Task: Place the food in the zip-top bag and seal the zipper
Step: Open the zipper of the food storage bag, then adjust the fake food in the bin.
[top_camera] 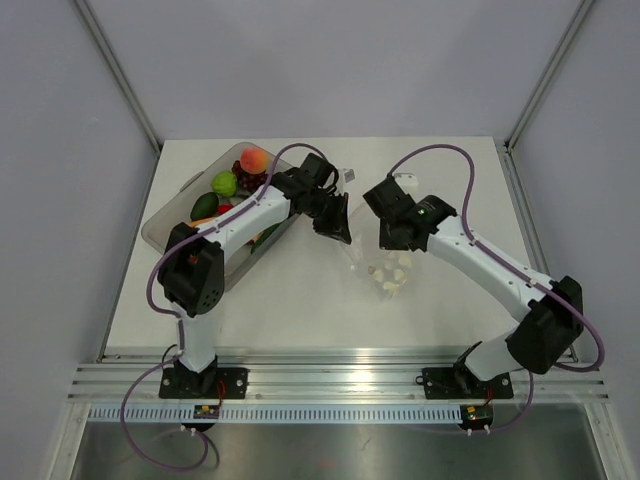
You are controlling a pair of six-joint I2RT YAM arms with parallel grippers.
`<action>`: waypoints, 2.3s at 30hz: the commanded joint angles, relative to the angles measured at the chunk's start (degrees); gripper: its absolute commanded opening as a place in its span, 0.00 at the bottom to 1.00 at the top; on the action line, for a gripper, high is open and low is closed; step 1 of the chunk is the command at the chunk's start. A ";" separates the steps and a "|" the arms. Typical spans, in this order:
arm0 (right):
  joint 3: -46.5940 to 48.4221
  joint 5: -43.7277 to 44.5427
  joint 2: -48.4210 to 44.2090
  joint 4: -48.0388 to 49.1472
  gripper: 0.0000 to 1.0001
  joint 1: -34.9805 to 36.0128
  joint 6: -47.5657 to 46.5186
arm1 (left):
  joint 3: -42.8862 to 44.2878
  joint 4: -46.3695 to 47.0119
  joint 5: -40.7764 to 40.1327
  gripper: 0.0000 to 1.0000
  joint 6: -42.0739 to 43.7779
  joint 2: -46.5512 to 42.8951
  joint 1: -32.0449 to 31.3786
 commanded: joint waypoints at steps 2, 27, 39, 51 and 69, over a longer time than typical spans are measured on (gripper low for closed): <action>3.25 -0.92 4.42 1.48 0.00 0.00 -0.14 | 3.16 -2.54 -1.87 0.10 2.78 1.95 0.06; 3.17 -4.34 5.22 5.08 0.00 -0.09 -2.52 | -1.75 -12.30 -15.32 0.80 4.47 -21.58 16.75; 1.76 -7.59 3.72 8.16 0.00 -0.09 -4.10 | -14.50 -9.93 -31.86 0.82 -4.42 -22.85 33.28; 1.06 -8.30 3.37 8.51 0.00 -0.09 -4.19 | -9.60 0.44 -23.94 0.69 -12.86 -8.43 34.43; 1.58 -9.00 4.69 7.98 0.00 -0.09 -3.92 | -8.88 6.59 -22.71 0.42 -15.32 2.30 33.90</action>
